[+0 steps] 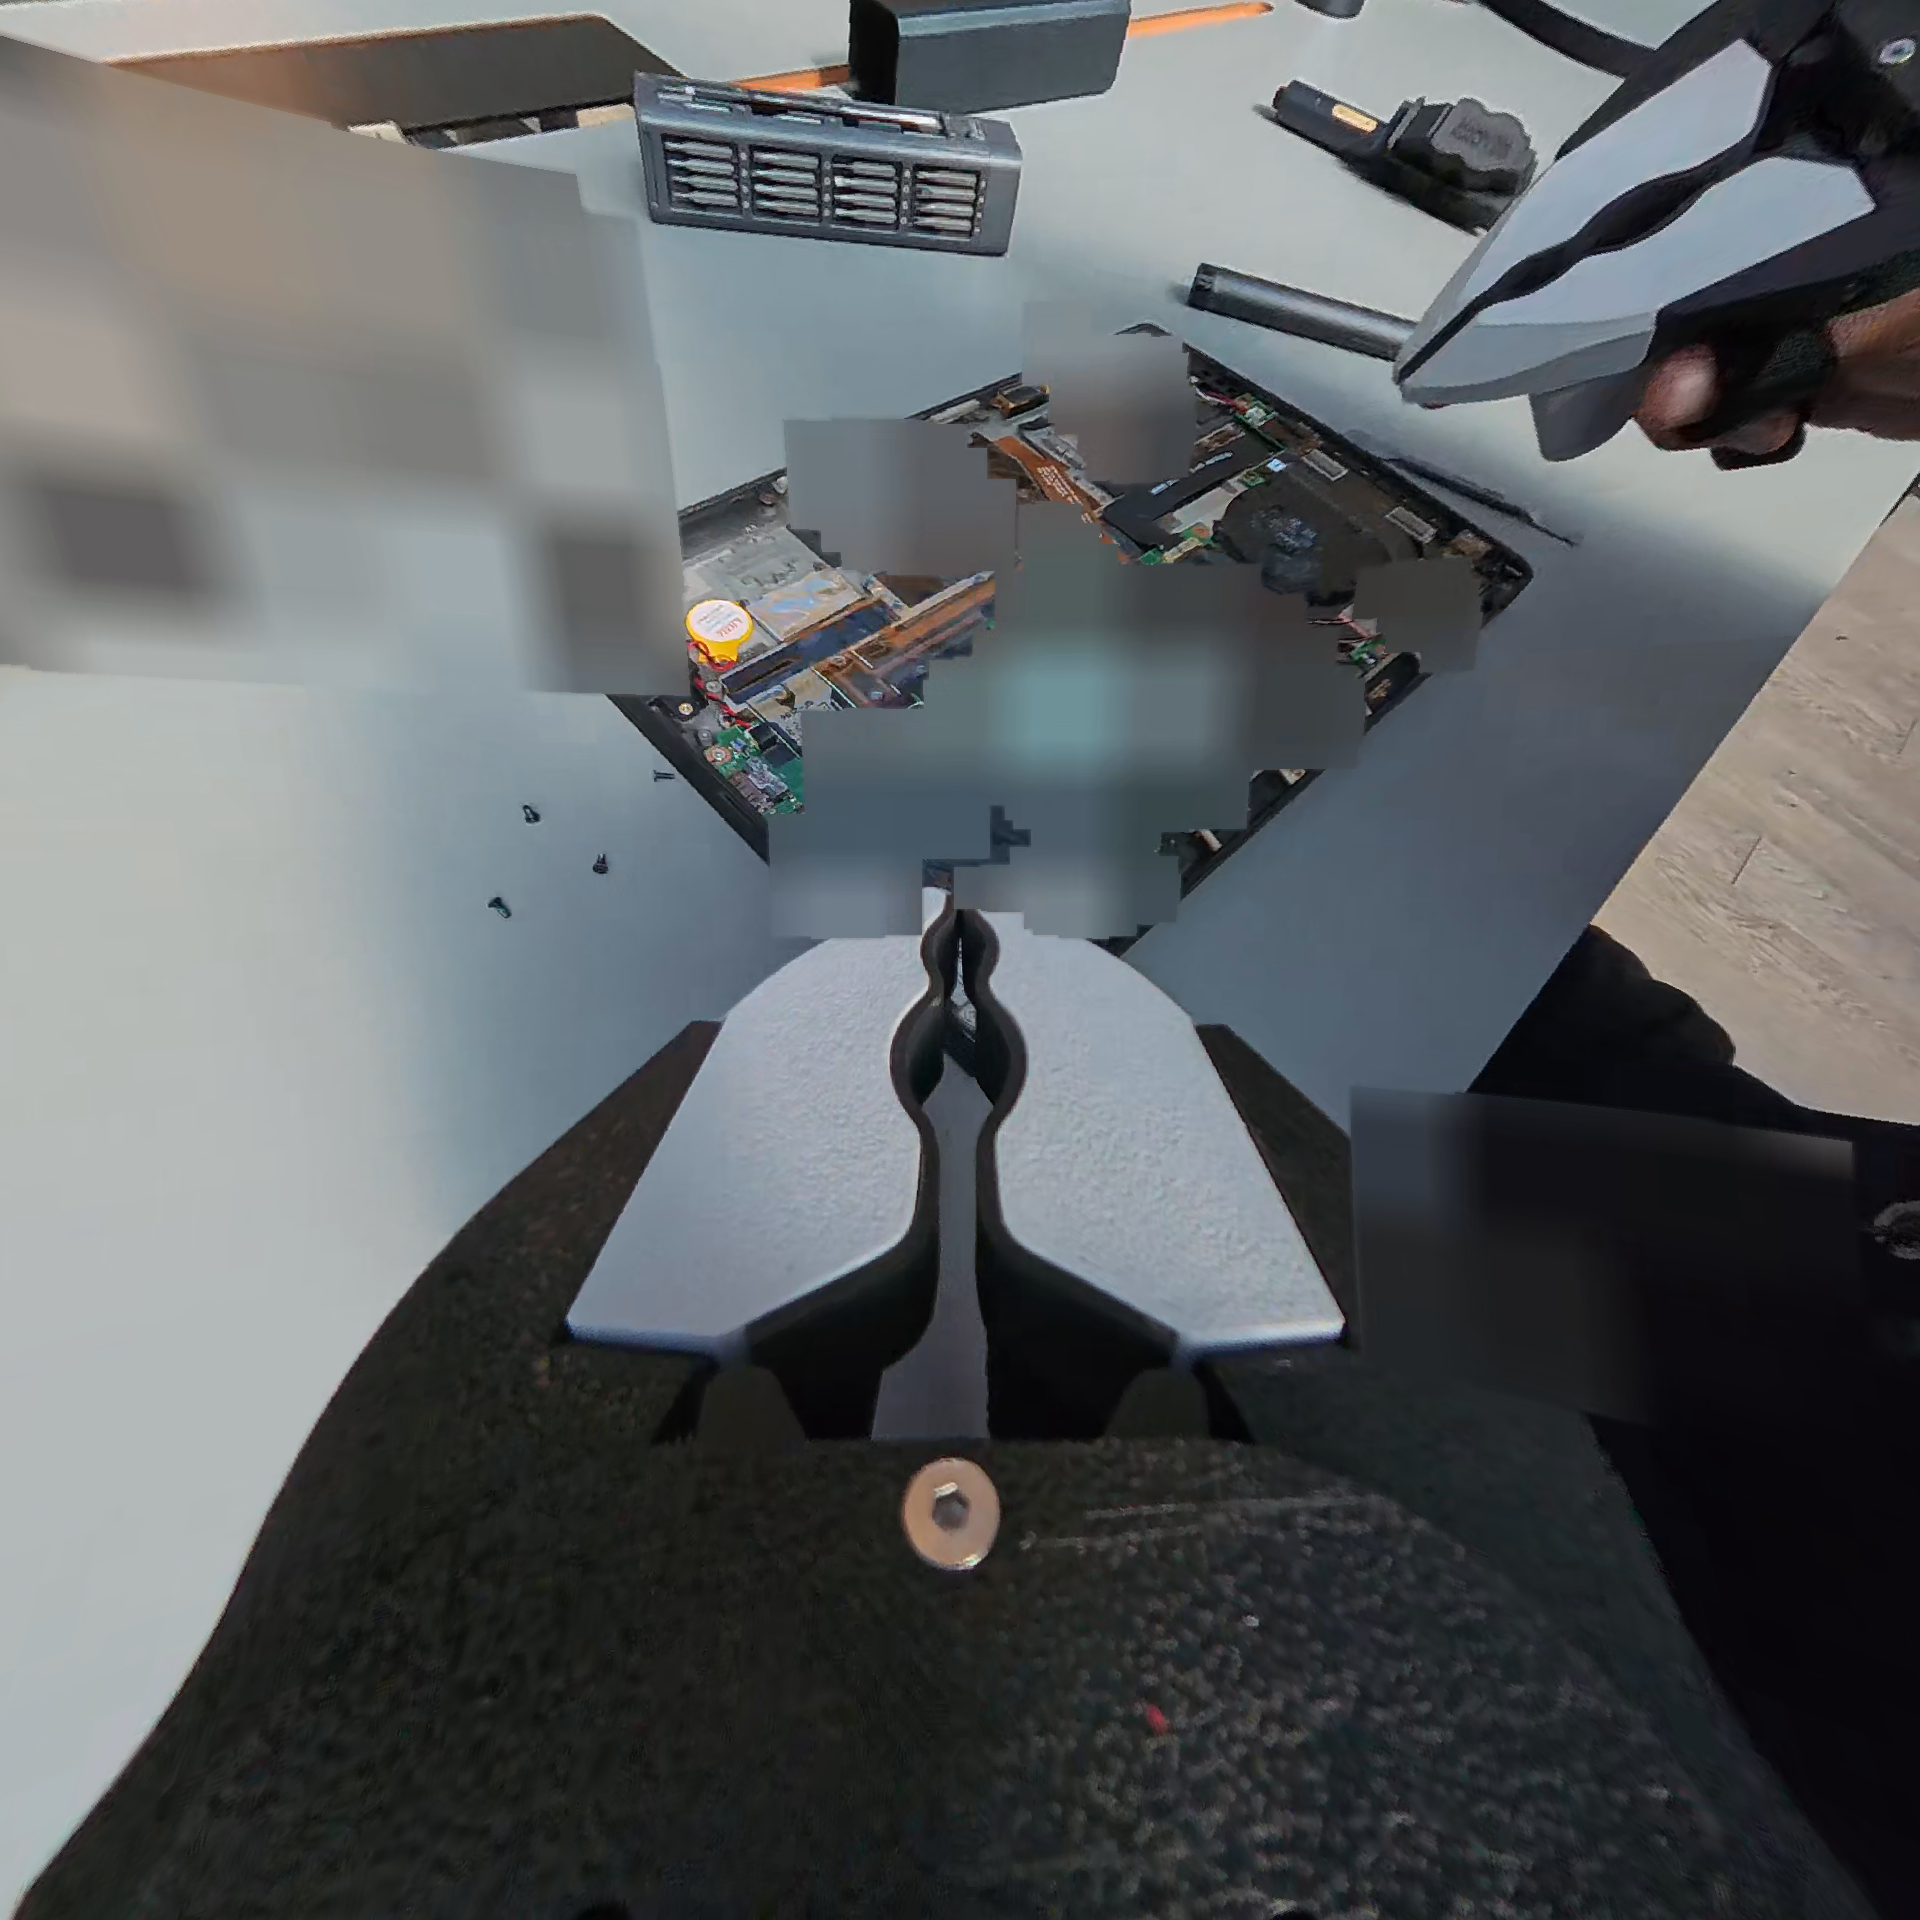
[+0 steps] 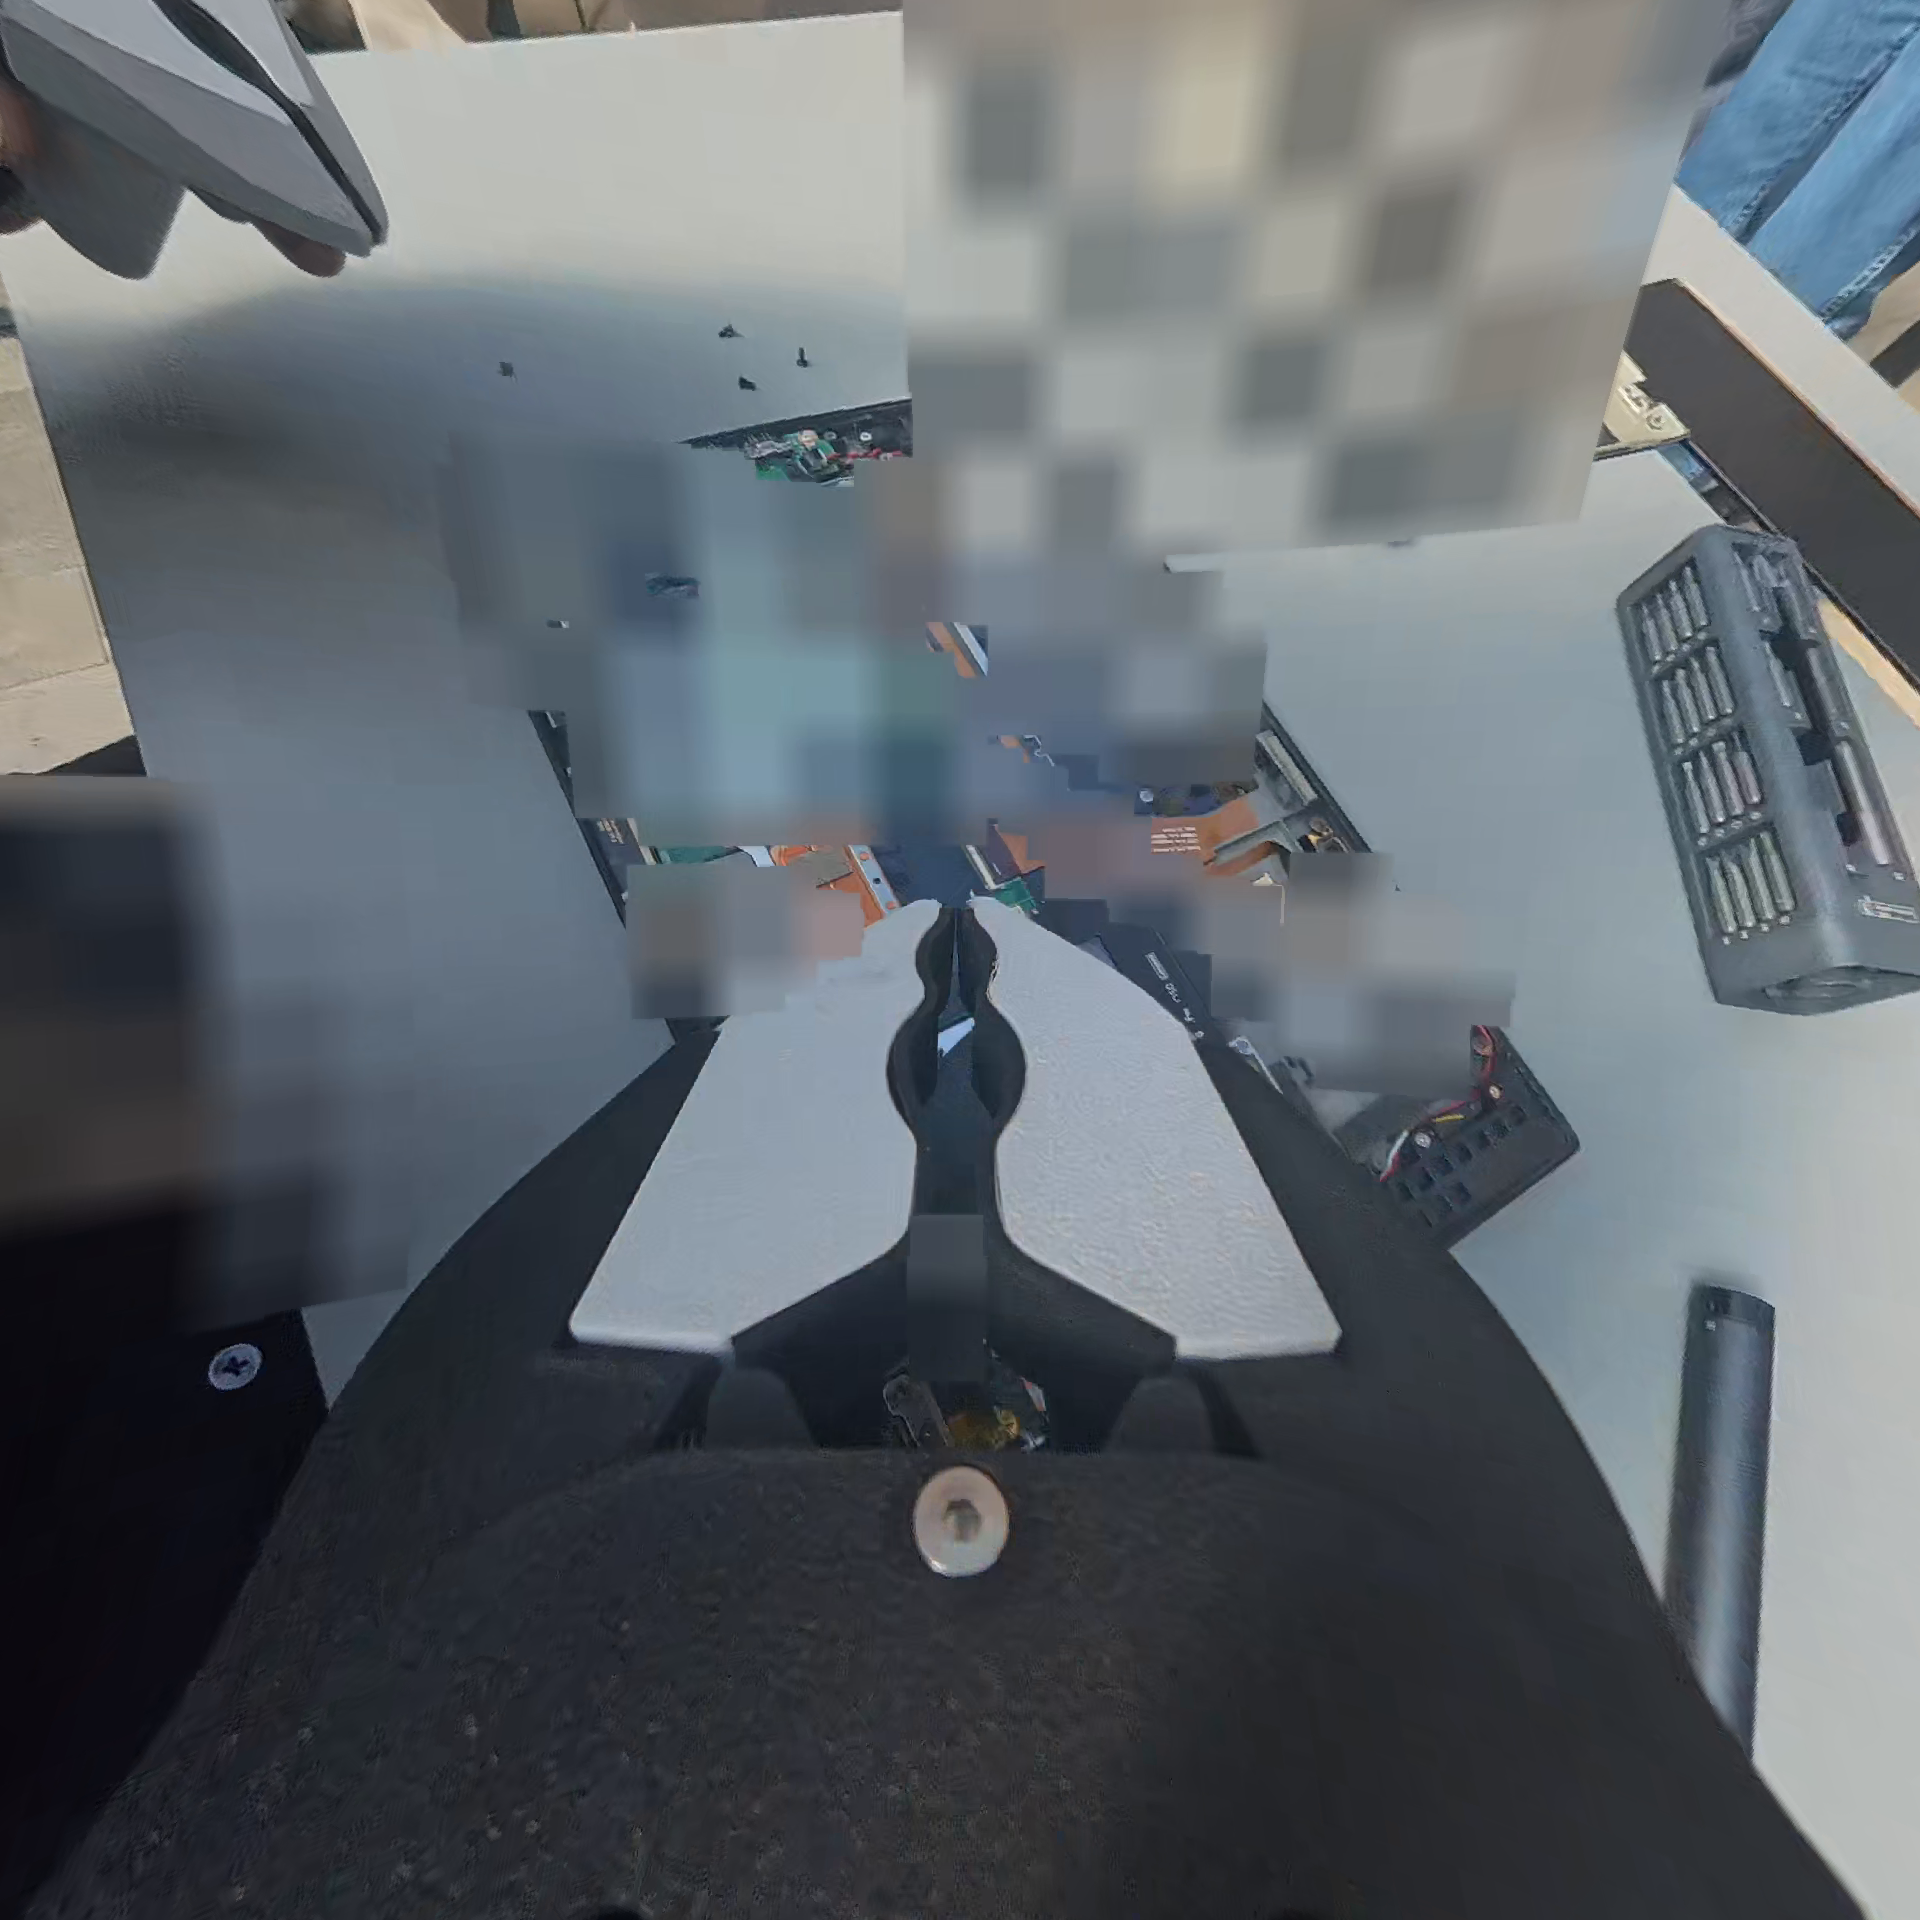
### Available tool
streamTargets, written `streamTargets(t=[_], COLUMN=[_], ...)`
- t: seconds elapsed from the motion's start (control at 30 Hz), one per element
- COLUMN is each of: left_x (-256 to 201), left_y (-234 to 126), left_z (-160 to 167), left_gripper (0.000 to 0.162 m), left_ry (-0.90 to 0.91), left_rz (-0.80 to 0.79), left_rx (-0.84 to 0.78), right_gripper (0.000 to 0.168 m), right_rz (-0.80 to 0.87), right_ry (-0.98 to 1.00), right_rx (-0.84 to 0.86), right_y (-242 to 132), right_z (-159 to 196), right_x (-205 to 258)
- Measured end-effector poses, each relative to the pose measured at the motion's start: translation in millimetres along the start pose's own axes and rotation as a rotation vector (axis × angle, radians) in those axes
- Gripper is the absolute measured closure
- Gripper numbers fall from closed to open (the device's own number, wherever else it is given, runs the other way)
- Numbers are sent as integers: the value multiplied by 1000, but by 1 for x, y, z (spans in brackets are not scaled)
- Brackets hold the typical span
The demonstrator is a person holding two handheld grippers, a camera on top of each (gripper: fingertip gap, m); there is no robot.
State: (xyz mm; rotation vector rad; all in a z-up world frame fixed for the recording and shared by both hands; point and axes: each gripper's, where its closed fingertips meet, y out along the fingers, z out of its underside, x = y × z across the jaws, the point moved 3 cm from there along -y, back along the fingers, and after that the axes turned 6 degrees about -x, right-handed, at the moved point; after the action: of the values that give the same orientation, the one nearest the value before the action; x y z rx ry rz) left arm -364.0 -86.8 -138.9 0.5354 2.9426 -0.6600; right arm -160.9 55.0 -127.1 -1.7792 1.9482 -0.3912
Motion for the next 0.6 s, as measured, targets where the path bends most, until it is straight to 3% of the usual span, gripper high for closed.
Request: streamTargets(t=[0.13,0.43,0.6], left_x=[-16,-30,-31], left_y=[3,8,7], left_z=[18,24,25], left_gripper=[162,162,162], left_ry=[-15,-28,-32], left_rz=[4,30,31], left_rx=[51,57,37], right_gripper=[143,140,132], right_rz=[-98,-131,-319], right_ry=[40,-160,-38], right_rx=[-17,85,96], right_y=[21,50,61], right_z=[-1,4,4], right_x=[36,52,43])
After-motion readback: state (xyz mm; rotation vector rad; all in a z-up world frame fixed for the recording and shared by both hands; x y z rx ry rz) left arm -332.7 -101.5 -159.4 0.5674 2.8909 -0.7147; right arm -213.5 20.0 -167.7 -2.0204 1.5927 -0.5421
